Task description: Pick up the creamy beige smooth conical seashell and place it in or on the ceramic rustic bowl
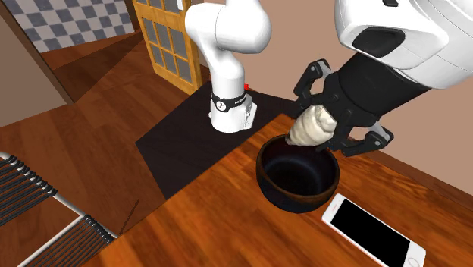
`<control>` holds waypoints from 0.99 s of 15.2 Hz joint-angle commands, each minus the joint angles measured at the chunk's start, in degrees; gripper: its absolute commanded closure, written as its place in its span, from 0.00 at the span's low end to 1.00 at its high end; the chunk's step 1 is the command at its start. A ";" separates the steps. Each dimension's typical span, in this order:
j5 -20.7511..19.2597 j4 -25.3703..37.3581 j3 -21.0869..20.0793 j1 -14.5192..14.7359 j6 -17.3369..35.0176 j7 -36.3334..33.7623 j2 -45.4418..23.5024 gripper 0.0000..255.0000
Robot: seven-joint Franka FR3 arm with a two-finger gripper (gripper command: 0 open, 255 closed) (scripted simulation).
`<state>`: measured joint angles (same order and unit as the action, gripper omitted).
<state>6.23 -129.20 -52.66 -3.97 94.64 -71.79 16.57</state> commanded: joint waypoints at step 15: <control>-3.20 -4.85 -3.63 -1.50 9.42 -4.42 -6.69 1.00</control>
<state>3.06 -134.04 -56.27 -5.46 104.03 -76.18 9.92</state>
